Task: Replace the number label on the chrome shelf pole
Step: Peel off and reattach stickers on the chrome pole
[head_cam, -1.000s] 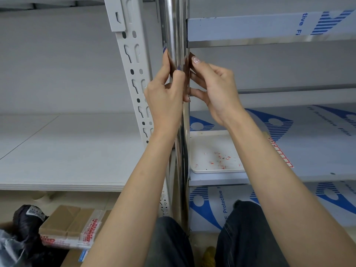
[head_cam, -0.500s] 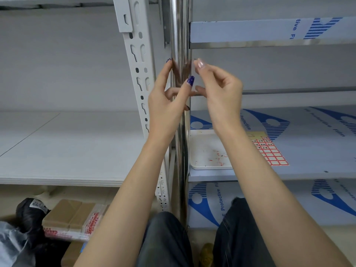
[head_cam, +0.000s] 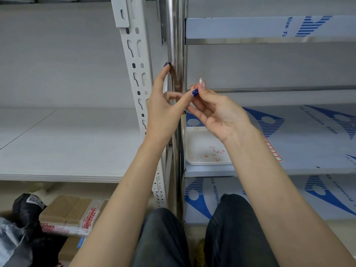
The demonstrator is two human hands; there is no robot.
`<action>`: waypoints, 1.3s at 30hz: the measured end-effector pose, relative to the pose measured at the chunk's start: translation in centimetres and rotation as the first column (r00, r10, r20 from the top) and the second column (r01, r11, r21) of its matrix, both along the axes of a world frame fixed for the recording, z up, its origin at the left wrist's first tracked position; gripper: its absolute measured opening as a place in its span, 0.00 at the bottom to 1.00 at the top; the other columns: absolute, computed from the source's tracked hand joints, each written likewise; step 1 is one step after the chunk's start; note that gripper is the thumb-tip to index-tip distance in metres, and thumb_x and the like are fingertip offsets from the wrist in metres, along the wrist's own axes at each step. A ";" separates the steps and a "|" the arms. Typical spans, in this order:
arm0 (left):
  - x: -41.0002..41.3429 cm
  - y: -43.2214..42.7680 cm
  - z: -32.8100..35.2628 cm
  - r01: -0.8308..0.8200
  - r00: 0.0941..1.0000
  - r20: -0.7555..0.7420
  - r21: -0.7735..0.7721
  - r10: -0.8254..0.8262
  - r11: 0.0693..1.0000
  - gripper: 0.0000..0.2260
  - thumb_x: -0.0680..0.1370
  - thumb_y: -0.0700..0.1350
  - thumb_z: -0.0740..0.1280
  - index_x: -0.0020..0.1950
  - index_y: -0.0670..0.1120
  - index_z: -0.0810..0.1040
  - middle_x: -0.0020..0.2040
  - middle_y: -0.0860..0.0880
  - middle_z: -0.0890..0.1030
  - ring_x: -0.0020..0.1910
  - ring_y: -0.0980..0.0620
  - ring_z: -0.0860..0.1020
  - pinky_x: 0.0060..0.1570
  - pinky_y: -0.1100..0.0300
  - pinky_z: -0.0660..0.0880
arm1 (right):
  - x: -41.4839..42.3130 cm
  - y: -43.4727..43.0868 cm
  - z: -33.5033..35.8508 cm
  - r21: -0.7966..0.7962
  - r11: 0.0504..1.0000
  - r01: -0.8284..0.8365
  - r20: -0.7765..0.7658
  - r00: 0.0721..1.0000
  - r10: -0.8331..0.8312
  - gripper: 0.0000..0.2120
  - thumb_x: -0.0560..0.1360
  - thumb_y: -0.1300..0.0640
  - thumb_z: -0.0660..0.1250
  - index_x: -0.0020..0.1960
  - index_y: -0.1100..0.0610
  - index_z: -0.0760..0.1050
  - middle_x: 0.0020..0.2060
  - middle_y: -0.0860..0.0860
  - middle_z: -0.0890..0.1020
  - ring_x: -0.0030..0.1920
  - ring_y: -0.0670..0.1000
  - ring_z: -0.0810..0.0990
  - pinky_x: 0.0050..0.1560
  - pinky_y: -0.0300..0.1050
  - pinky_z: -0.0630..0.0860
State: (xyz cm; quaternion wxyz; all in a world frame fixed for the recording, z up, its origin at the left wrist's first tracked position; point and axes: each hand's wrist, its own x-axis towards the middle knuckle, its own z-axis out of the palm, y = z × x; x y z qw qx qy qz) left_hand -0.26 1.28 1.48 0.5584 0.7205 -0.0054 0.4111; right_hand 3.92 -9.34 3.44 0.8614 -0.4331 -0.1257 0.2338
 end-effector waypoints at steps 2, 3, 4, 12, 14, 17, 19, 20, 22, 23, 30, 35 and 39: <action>-0.1 0.0 0.1 -0.025 1.000 0.001 0.022 0.025 0.999 0.31 0.74 0.44 0.71 0.73 0.45 0.62 0.57 0.70 0.76 0.42 0.55 0.80 0.58 0.39 0.74 | 0.3 0.0 -0.1 0.061 0.998 -0.027 -0.128 0.991 0.034 0.05 0.74 0.60 0.68 0.40 0.60 0.78 0.32 0.51 0.84 0.34 0.46 0.83 0.39 0.45 0.83; -0.1 0.1 0.1 -0.026 1.000 0.000 0.040 0.026 0.999 0.30 0.74 0.44 0.71 0.73 0.44 0.62 0.57 0.69 0.76 0.42 0.55 0.80 0.58 0.37 0.73 | 0.5 -0.1 -0.1 0.096 0.995 -0.019 -0.191 0.981 0.037 0.05 0.73 0.60 0.69 0.40 0.61 0.78 0.31 0.52 0.83 0.31 0.45 0.82 0.37 0.46 0.83; -0.2 0.3 0.1 -0.025 1.000 -0.005 0.065 0.026 0.998 0.29 0.75 0.44 0.70 0.73 0.44 0.62 0.51 0.74 0.76 0.44 0.53 0.80 0.59 0.35 0.71 | 0.8 -0.3 -0.1 0.109 0.994 0.005 -0.226 0.974 0.020 0.06 0.73 0.60 0.69 0.40 0.61 0.78 0.30 0.52 0.83 0.29 0.45 0.81 0.35 0.47 0.83; 0.7 1.2 1.3 -0.202 0.979 0.054 0.086 0.197 0.976 0.23 0.75 0.50 0.68 0.68 0.44 0.69 0.57 0.61 0.75 0.34 0.64 0.74 0.54 0.57 0.76 | 3.7 -1.0 -1.9 -0.309 0.904 0.297 0.087 0.955 -0.284 0.06 0.71 0.60 0.73 0.42 0.60 0.77 0.37 0.51 0.81 0.35 0.45 0.76 0.40 0.52 0.83; 1.5 1.4 2.2 -0.234 0.971 0.061 0.064 0.230 0.970 0.24 0.76 0.48 0.68 0.69 0.45 0.68 0.57 0.57 0.75 0.31 0.64 0.70 0.46 0.68 0.74 | 4.8 -1.0 -3.1 -0.479 0.701 0.529 0.450 0.833 -0.321 0.07 0.74 0.55 0.71 0.43 0.59 0.79 0.37 0.49 0.81 0.34 0.45 0.77 0.41 0.49 0.83; 2.3 1.5 3.4 -0.219 0.975 0.037 0.027 0.218 0.975 0.27 0.74 0.48 0.68 0.71 0.43 0.66 0.53 0.58 0.76 0.33 0.58 0.73 0.53 0.57 0.77 | 6.5 -1.4 -5.0 -0.522 0.486 0.701 0.718 0.669 -0.194 0.19 0.80 0.51 0.62 0.36 0.62 0.78 0.33 0.56 0.81 0.33 0.53 0.79 0.45 0.54 0.80; 2.6 1.4 3.7 -0.201 0.979 0.010 0.025 0.201 0.979 0.27 0.74 0.48 0.68 0.71 0.43 0.67 0.45 0.65 0.77 0.33 0.52 0.76 0.53 0.49 0.78 | 8.0 -2.1 -5.7 -0.568 0.396 0.721 0.735 0.661 -0.149 0.23 0.79 0.48 0.61 0.37 0.64 0.79 0.33 0.58 0.81 0.36 0.57 0.81 0.47 0.53 0.80; 2.8 1.5 3.7 -0.197 0.980 0.000 0.033 0.197 0.980 0.26 0.74 0.48 0.68 0.70 0.43 0.68 0.38 0.67 0.77 0.32 0.52 0.75 0.52 0.49 0.79 | 8.5 -2.3 -5.8 -0.609 0.356 0.709 0.725 0.679 -0.110 0.19 0.79 0.48 0.63 0.41 0.62 0.81 0.37 0.57 0.82 0.40 0.57 0.81 0.51 0.53 0.79; 3.1 1.8 3.6 -0.181 0.983 -0.010 0.030 0.182 0.983 0.23 0.73 0.46 0.66 0.68 0.43 0.71 0.30 0.67 0.77 0.29 0.52 0.73 0.46 0.54 0.79 | 9.5 -2.6 -5.7 -0.690 0.284 0.666 0.692 0.722 -0.010 0.13 0.77 0.54 0.67 0.59 0.59 0.79 0.52 0.58 0.82 0.54 0.57 0.80 0.61 0.50 0.75; 3.2 1.9 3.5 -0.169 0.986 -0.011 0.015 0.169 0.986 0.22 0.72 0.45 0.65 0.66 0.41 0.73 0.30 0.62 0.78 0.29 0.51 0.72 0.42 0.56 0.78 | 9.9 -2.6 -5.6 -0.704 0.274 0.655 0.682 0.732 0.004 0.16 0.77 0.56 0.67 0.63 0.58 0.76 0.57 0.58 0.81 0.58 0.57 0.78 0.62 0.48 0.72; 3.4 1.1 3.3 -0.256 0.965 0.037 -0.061 0.258 0.965 0.17 0.71 0.46 0.63 0.53 0.35 0.76 0.28 0.51 0.72 0.26 0.51 0.66 0.38 0.54 0.71 | 8.1 -0.2 -2.9 -0.507 0.498 0.704 0.750 0.645 -0.147 0.15 0.78 0.52 0.62 0.41 0.57 0.84 0.40 0.55 0.85 0.38 0.50 0.78 0.48 0.41 0.74; 4.0 0.7 2.9 -0.333 0.938 0.082 -0.048 0.336 0.942 0.19 0.73 0.46 0.65 0.55 0.32 0.74 0.20 0.56 0.66 0.28 0.53 0.64 0.40 0.48 0.73 | 5.2 2.0 1.3 -0.239 0.836 0.494 0.665 0.711 -0.230 0.09 0.80 0.58 0.60 0.53 0.55 0.79 0.48 0.50 0.82 0.53 0.49 0.81 0.44 0.45 0.82; 4.1 0.3 2.9 -0.348 0.928 0.120 -0.061 0.353 0.936 0.19 0.73 0.45 0.66 0.55 0.31 0.74 0.21 0.55 0.62 0.23 0.56 0.59 0.29 0.65 0.62 | 3.3 3.1 3.1 -0.116 0.946 0.304 0.598 0.781 -0.178 0.11 0.80 0.61 0.59 0.46 0.56 0.80 0.45 0.52 0.84 0.50 0.47 0.82 0.44 0.45 0.82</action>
